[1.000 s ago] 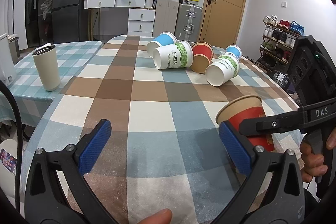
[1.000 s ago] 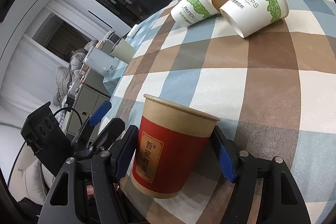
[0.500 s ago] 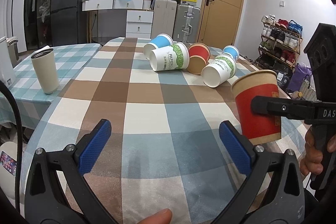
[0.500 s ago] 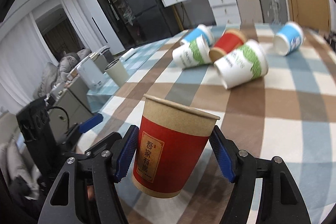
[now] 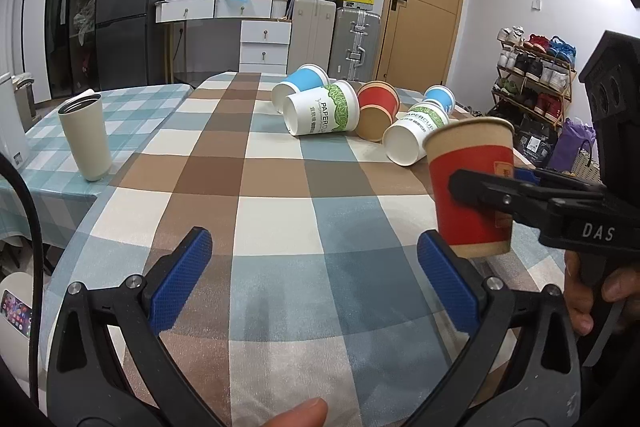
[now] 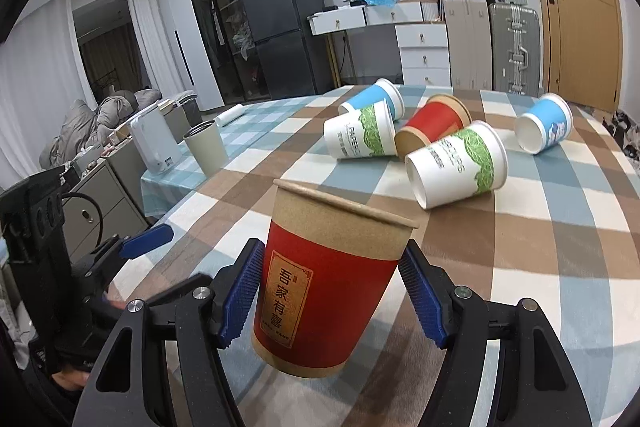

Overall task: Flip cup upright
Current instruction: 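Lift the red cup with the right gripper and rotate it rim up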

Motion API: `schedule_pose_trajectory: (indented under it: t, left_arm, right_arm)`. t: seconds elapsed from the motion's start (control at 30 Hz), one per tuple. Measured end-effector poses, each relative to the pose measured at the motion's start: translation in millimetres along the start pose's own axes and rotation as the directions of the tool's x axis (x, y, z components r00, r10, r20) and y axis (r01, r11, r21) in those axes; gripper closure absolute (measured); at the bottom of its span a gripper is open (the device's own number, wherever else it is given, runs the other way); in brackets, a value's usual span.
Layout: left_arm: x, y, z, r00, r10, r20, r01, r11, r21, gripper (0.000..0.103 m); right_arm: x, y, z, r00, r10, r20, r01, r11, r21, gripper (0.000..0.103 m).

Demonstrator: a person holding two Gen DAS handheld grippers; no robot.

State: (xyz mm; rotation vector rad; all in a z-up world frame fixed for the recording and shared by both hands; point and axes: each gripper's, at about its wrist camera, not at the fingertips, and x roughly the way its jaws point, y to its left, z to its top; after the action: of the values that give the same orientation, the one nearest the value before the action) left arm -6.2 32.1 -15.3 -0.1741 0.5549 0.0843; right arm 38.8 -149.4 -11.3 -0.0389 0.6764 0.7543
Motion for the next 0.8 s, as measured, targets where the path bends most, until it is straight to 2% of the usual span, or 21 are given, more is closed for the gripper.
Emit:
schedule_pose_trajectory:
  t: [0.2,0.33,0.6,0.8]
  left_arm:
    - [0.4,-0.5,0.0,1.0,0.001,0.0,-0.001,1.0,0.0,0.0]
    - [0.1,-0.6,0.1,1.0,0.0,0.0,0.0,1.0,0.001,0.0]
    - [0.5,-0.3,0.2,1.0,0.0,0.001,0.0,1.0,0.002,0.0]
    - [-0.8,-0.3,1.0,1.0,0.002,0.004,-0.002,1.0,0.007,0.0]
  right_arm:
    - [10.6,7.0,1.5,1.0,-0.022,0.004,0.022,0.999,-0.028,0.033]
    - [16.3,7.9,-1.9,0.999,-0.028,-0.031,0.027,0.999,-0.037,0.034]
    - [11.2,6.0,-7.2,0.999,-0.018,-0.047,0.015,0.998,-0.053,0.035]
    - [18.6,5.1,6.4,0.996,-0.074,-0.056,0.071,0.996,-0.052,0.035]
